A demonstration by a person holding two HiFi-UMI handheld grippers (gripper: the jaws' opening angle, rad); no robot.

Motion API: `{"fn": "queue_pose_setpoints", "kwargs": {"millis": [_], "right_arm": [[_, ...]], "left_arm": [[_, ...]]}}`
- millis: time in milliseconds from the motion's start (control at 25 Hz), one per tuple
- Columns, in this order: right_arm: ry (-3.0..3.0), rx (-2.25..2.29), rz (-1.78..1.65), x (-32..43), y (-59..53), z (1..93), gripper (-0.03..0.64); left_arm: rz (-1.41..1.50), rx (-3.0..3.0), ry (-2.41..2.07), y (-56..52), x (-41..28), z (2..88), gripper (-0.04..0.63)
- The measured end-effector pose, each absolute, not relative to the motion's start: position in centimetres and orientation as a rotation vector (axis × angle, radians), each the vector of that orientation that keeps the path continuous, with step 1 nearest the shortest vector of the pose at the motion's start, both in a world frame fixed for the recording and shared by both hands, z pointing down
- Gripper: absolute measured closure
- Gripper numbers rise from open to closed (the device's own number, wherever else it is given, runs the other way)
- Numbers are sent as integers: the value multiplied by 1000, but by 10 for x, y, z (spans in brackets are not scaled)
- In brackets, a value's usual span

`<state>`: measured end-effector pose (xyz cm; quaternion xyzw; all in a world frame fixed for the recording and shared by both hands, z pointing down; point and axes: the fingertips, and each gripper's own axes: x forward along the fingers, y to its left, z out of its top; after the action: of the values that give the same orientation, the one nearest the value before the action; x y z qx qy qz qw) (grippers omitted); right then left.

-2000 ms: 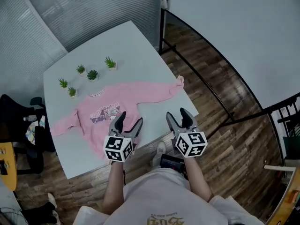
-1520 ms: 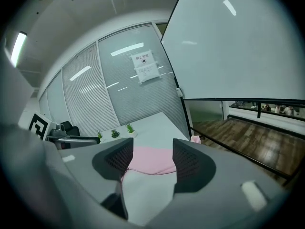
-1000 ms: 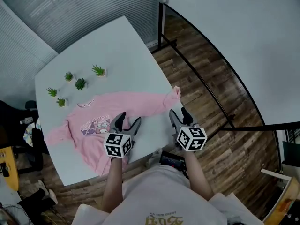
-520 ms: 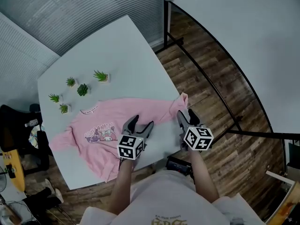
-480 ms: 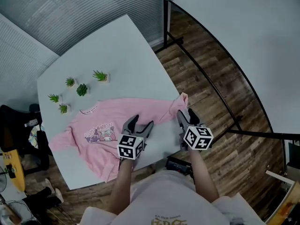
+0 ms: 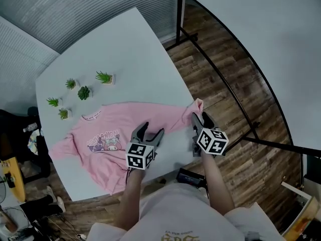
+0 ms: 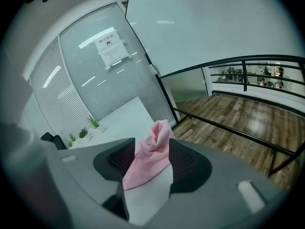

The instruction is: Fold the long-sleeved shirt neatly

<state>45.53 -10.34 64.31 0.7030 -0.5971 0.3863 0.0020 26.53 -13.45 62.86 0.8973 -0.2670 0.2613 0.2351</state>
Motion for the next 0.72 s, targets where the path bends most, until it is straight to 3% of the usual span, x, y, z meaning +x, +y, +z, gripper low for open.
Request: {"fn": "queue_pose_setpoints", "kwargs": {"millis": [320,720], "right_arm": [[-1895,2205,1207,459,-111,647,415],[-1959,2186,1216,456,-113,645,574]], "left_arm": [[820,2369,-721,-126,261,662,293],[922,2304,-669,-116,260,684,285]]}}
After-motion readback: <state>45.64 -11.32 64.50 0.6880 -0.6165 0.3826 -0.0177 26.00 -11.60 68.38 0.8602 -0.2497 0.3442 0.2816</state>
